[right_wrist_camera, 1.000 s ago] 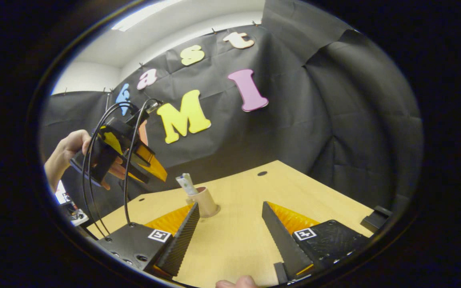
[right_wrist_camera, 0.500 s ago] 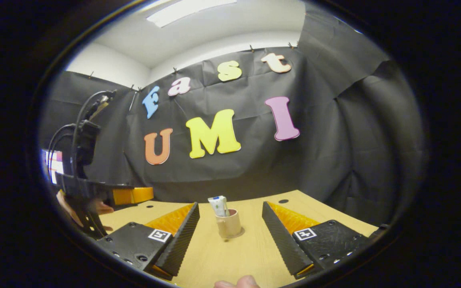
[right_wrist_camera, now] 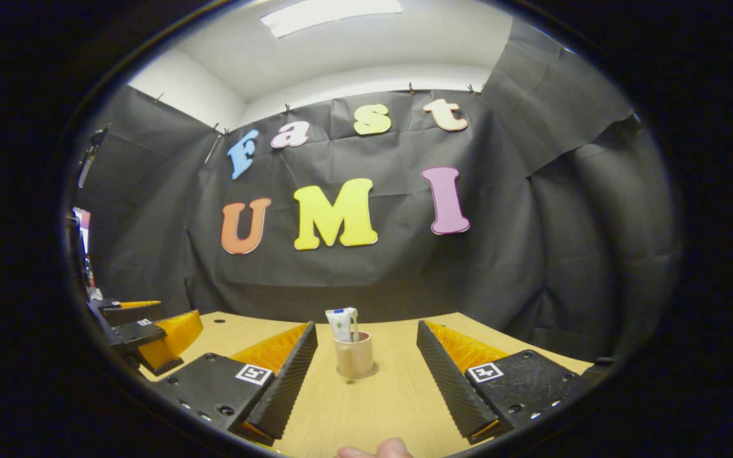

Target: Put the toothbrush and toothpaste on the desktop into the cup, then pick up the cup and place it on the coaster on the desktop.

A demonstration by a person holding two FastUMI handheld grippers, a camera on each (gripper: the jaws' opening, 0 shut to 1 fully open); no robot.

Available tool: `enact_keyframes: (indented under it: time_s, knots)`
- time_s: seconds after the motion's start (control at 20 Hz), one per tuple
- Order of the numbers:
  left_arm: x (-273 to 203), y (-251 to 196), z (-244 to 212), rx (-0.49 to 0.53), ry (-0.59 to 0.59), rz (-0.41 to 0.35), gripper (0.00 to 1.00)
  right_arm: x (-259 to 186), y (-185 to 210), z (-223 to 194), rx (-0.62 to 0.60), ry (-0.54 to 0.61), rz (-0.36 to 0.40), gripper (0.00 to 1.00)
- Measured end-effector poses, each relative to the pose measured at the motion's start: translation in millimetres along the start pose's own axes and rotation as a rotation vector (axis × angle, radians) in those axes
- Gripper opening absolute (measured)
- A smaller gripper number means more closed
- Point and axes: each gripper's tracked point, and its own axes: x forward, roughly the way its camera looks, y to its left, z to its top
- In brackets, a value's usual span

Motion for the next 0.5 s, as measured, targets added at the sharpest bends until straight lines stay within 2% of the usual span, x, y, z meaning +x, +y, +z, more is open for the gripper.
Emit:
enact_keyframes:
  time_s: [0.2, 0.4, 0.5]
  knots:
    - [1.6, 4.1, -4.7, -0.03, 0.001, 0.028, 0.98, 3.8, 0.5, -3.1, -0.009, -0.006, -0.005, 0.95]
    - [1.5, 4.8, -6.0, -0.015, -0.001, 0.01, 1.0, 8.5, 1.4, -17.2, 0.0, 0.024, -0.005, 0.95]
    - [2.1, 0.5, -5.9, -0.016, 0.0, -0.004, 0.98, 11.0, 0.7, -22.6, -0.001, 0.038, -0.01, 0.95]
